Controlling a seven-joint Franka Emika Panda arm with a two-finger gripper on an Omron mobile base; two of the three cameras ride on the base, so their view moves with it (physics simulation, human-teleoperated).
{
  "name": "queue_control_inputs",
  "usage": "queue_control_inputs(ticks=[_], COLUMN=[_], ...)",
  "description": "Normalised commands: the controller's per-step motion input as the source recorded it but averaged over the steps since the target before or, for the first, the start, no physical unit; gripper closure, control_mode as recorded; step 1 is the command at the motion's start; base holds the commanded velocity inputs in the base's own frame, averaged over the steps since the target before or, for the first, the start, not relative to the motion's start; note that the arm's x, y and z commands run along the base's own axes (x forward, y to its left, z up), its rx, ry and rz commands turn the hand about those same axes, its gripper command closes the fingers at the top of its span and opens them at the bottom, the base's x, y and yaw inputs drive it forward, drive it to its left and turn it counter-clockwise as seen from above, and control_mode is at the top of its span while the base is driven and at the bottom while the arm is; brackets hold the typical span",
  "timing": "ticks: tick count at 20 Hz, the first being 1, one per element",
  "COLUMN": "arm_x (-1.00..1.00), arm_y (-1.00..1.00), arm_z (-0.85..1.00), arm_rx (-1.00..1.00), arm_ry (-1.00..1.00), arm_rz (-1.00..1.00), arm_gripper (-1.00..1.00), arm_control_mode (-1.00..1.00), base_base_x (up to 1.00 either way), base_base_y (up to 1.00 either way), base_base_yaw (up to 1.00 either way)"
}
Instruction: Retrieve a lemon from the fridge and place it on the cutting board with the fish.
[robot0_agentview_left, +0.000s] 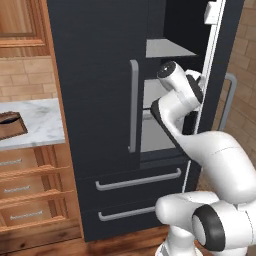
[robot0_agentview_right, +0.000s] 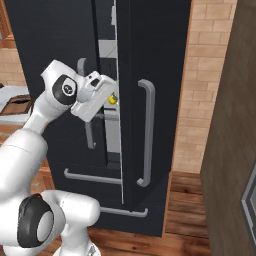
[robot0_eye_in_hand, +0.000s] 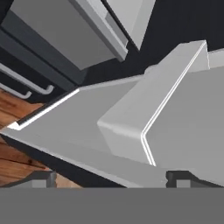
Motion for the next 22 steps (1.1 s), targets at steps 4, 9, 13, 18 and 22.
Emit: queue_control_inputs(ticks=[4, 9, 13, 18, 22], arm_x=[0.89, 0.40, -0.16, -0.59, -0.80], arm_y=[-0.17, -0.36, -0.89, -1.00, -1.00], arm_z=[-0.17, -0.08, 0.00, 0.00, 0.00], arm_rx=[-0.01, -0.01, 0.00, 0.00, 0.00], arm_ry=[0.00, 0.04, 0.07, 0.04, 0.01], arm_rz=[0.00, 0.00, -0.02, -0.09, -0.11], arm_gripper=[-1.00, -1.00, -1.00, -1.00, -1.00], arm_control_mode=[-1.00, -1.00, -1.00, -1.00, -1.00], base_base_x=[0.00, 0.00, 0.00, 0.00, 0.00], base_base_y=[0.00, 0.00, 0.00, 0.00, 0.00], base_base_yaw=[0.00, 0.00, 0.00, 0.00, 0.00])
